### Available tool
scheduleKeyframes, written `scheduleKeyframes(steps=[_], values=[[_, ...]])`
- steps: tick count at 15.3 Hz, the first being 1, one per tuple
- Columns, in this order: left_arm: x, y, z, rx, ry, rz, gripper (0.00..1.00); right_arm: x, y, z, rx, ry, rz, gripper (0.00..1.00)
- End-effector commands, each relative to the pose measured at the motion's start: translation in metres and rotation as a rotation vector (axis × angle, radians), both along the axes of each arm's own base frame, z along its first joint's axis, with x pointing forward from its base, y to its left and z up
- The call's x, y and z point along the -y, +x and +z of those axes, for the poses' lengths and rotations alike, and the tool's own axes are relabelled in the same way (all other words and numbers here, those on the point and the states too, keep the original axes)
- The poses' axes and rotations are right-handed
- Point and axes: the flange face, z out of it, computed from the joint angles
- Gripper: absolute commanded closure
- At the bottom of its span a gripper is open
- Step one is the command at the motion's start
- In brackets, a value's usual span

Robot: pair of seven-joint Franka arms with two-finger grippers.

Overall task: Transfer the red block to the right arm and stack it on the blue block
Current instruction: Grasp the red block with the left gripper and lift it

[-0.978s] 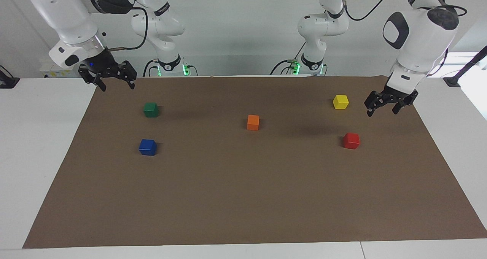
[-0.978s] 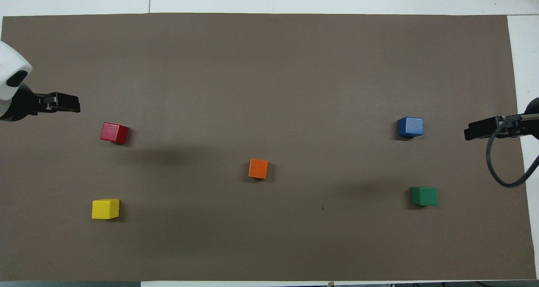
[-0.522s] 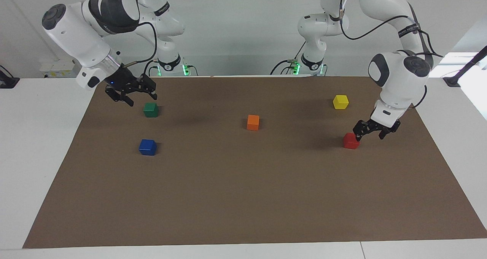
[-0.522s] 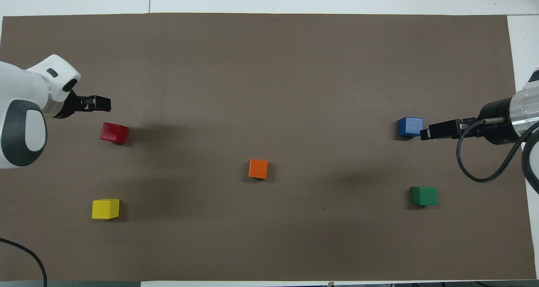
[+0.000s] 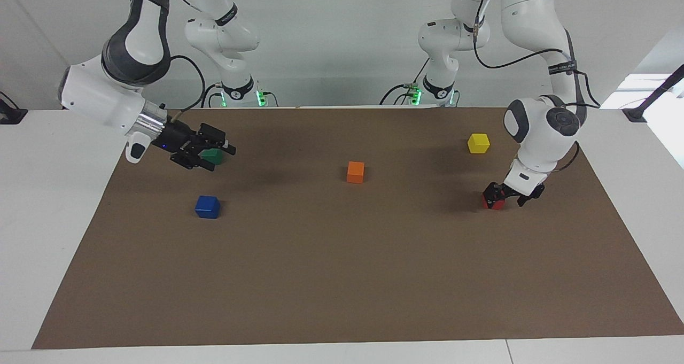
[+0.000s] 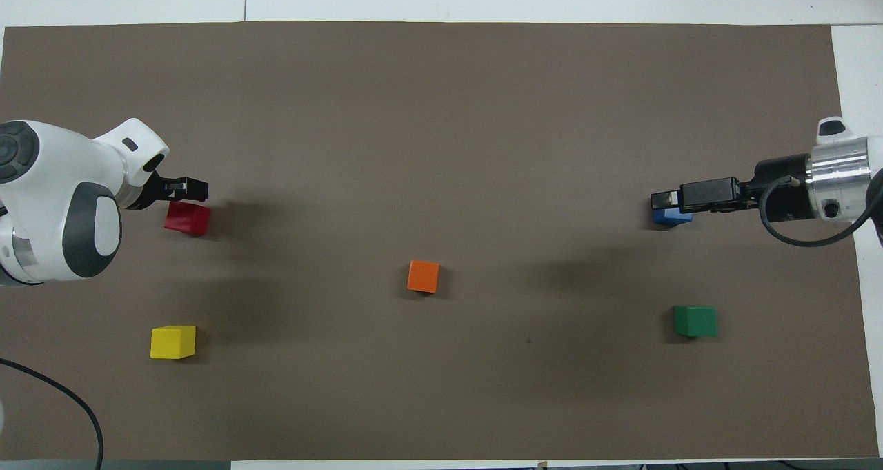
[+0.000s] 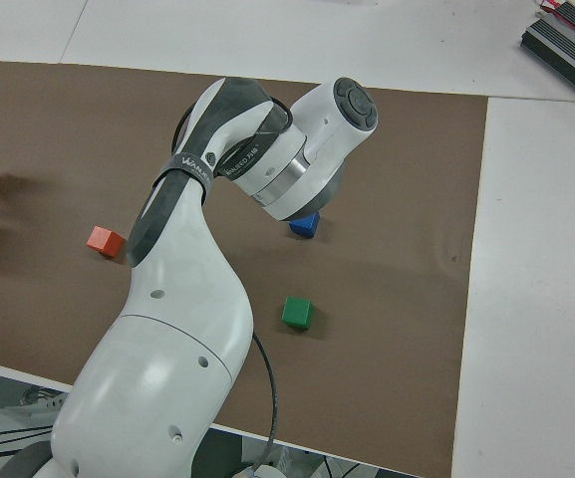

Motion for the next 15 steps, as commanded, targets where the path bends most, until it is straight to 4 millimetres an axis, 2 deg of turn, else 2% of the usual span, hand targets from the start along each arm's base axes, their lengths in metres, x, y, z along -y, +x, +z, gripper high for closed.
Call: scheduleKeyframes(steps=[1, 2, 5, 8, 9, 10, 11, 12, 13, 14, 15], values=[[-0.002, -0.006, -0.014, -0.009, 0.019, -0.031, 0.0, -0.008, -0.007, -0.025, 0.057, 0.131, -0.019, 0.0], [-0.003, -0.007, -0.015, -0.012, 0.018, -0.038, 0.0, -0.01, -0.006, -0.034, 0.082, 0.177, -0.016, 0.0], [-0.001, -0.013, -0.02, -0.024, 0.017, -0.041, 0.0, -0.024, -0.002, -0.043, 0.085, 0.334, -0.05, 0.0], [0.002, -0.018, -0.023, -0.047, 0.017, -0.044, 0.0, -0.05, 0.005, -0.06, 0.095, 0.49, -0.064, 0.0], [0.002, -0.019, -0.023, -0.053, 0.017, -0.042, 0.0, -0.06, 0.008, -0.071, 0.094, 0.553, -0.064, 0.0], [0.003, -0.019, -0.023, -0.061, 0.017, -0.036, 0.0, -0.078, 0.009, -0.088, 0.097, 0.638, -0.043, 0.0], [0.004, -0.021, -0.024, -0.08, 0.017, -0.03, 0.16, -0.084, 0.011, -0.095, 0.124, 0.681, -0.045, 0.0], [0.01, -0.022, -0.019, -0.101, 0.017, -0.009, 0.59, -0.095, 0.011, -0.099, 0.127, 0.704, -0.038, 0.0], [0.012, -0.023, -0.015, -0.118, 0.015, 0.044, 0.94, -0.108, 0.011, -0.104, 0.113, 0.739, -0.031, 0.0], [0.014, -0.023, -0.004, -0.121, 0.014, 0.089, 1.0, -0.118, 0.011, -0.108, 0.102, 0.806, -0.04, 0.0], [0.017, -0.021, 0.012, -0.137, -0.003, 0.112, 1.0, -0.136, 0.009, -0.111, 0.093, 0.87, -0.034, 0.0]])
